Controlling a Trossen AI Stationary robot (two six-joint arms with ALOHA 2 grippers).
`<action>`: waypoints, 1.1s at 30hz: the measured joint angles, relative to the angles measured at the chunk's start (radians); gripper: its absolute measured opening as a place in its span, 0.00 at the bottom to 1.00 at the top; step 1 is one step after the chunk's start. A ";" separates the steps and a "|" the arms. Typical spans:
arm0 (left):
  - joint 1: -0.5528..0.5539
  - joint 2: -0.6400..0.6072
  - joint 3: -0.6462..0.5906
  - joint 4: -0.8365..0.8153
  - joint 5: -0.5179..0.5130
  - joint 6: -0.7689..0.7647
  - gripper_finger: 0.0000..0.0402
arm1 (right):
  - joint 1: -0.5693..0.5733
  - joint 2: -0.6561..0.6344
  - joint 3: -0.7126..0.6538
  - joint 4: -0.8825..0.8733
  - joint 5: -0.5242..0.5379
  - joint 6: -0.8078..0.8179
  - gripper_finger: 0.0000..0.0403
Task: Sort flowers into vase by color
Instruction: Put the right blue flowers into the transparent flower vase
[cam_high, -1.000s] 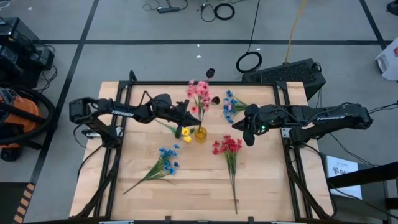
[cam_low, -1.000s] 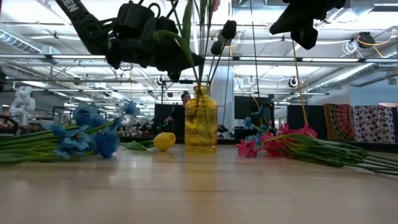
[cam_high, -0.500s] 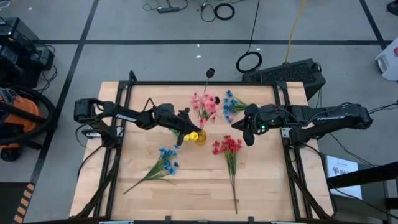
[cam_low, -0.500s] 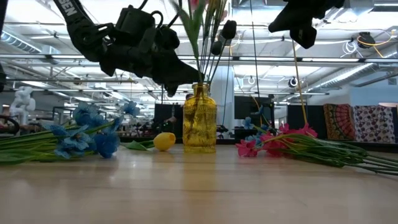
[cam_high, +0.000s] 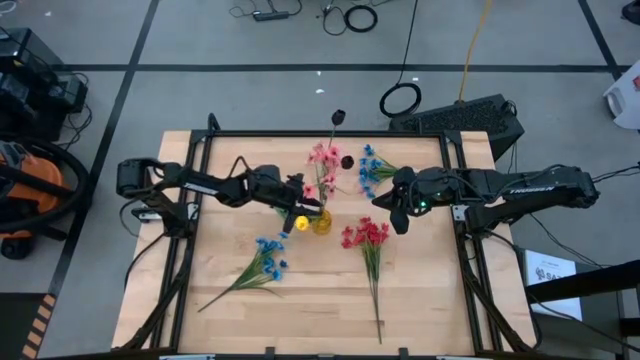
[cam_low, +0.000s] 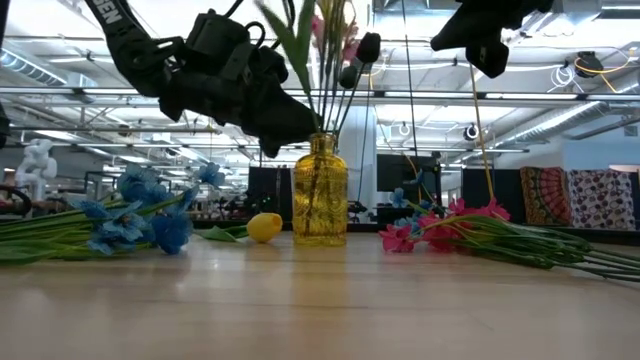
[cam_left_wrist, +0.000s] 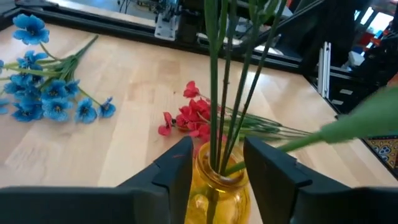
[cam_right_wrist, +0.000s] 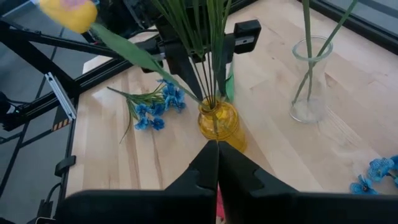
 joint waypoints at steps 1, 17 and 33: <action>0.000 -0.010 0.000 -0.018 0.000 0.000 0.38 | 0.000 0.000 0.000 0.000 0.000 0.000 0.00; 0.002 -0.287 0.001 -0.447 -0.127 0.063 0.39 | -0.010 0.062 0.000 -0.033 0.026 -0.004 0.00; 0.002 -0.525 0.001 -0.573 -0.247 0.022 0.39 | -0.255 0.109 0.000 -0.281 0.055 -0.043 0.00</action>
